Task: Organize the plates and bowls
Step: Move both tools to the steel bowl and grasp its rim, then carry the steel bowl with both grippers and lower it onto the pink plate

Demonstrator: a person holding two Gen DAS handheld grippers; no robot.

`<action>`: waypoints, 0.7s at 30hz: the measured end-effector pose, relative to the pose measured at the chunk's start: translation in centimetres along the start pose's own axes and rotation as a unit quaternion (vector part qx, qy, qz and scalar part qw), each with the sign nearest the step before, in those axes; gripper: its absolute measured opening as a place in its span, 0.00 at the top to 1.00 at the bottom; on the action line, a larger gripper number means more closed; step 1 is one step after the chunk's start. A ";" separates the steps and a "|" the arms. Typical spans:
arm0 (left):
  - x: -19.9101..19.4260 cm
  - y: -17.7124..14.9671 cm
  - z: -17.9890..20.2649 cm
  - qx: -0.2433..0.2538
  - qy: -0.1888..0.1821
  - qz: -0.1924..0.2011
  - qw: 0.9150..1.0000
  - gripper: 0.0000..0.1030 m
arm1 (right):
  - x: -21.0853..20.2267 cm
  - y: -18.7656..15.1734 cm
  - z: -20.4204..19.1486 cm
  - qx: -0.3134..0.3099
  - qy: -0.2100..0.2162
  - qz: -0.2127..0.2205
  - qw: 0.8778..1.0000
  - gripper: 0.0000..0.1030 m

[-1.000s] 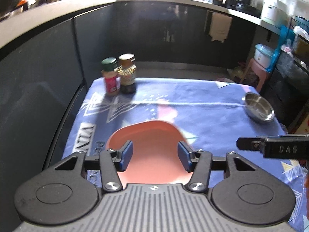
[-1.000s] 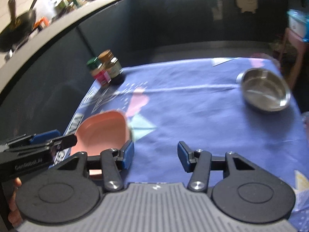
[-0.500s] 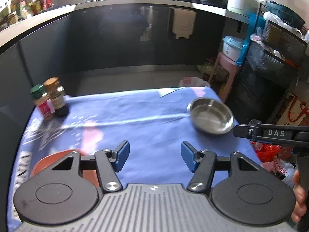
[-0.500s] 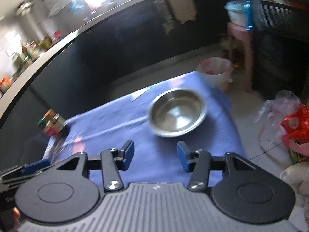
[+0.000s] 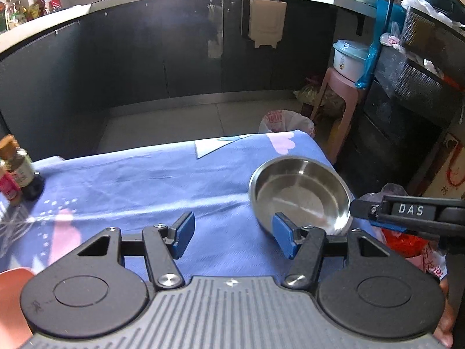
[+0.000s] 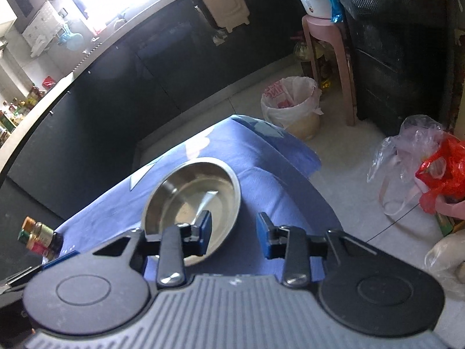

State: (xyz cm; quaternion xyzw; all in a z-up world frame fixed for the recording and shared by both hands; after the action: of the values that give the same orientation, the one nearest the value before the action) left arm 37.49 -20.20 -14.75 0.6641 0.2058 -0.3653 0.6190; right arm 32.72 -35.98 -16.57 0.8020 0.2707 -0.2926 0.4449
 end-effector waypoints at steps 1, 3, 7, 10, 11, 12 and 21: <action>0.6 0.0 0.0 -0.004 -0.001 -0.004 1.000 0.45 | 0.3 0.1 0.1 0.000 0.001 -0.002 1.000 0.41; 1.7 0.1 0.2 -0.009 0.002 -0.014 1.000 0.45 | 0.8 0.2 0.1 0.004 0.002 -0.003 1.000 0.41; 3.4 0.1 0.7 -0.010 -0.002 -0.024 1.000 0.54 | 1.8 0.2 0.1 -0.004 0.002 -0.009 1.000 0.63; 4.4 -0.1 1.1 -0.008 -0.020 -0.037 0.999 0.73 | 1.5 0.1 -0.3 -0.013 0.000 -0.003 1.000 0.63; 4.5 -0.1 1.3 -0.006 -0.029 -0.038 0.999 0.84 | 1.5 0.0 -0.4 -0.017 -0.002 -0.004 1.000 0.63; 4.6 -0.1 1.6 -0.003 -0.036 -0.039 0.999 0.87 | 1.4 -0.1 -0.5 -0.019 -0.001 -0.005 1.000 0.63; 0.9 -0.5 1.9 0.042 -0.045 -0.030 0.998 0.89 | -1.6 -1.2 -2.7 -0.033 0.032 -0.007 0.999 0.62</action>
State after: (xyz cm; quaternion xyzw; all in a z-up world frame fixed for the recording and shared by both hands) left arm 37.24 -22.08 -15.69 0.6659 0.1819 -0.4214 0.5881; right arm 31.39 -33.38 -14.97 0.7937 0.3002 -0.2608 0.4604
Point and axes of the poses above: each gripper's, at about its wrist camera, not at the fingertips, and x roughly the way its jaws point, z to its right, y to its top, the point moved 10 cm from there along x, roughly the way its jaws point, and after that the axes turned 3 degrees about -z, right-handed, at the moved point
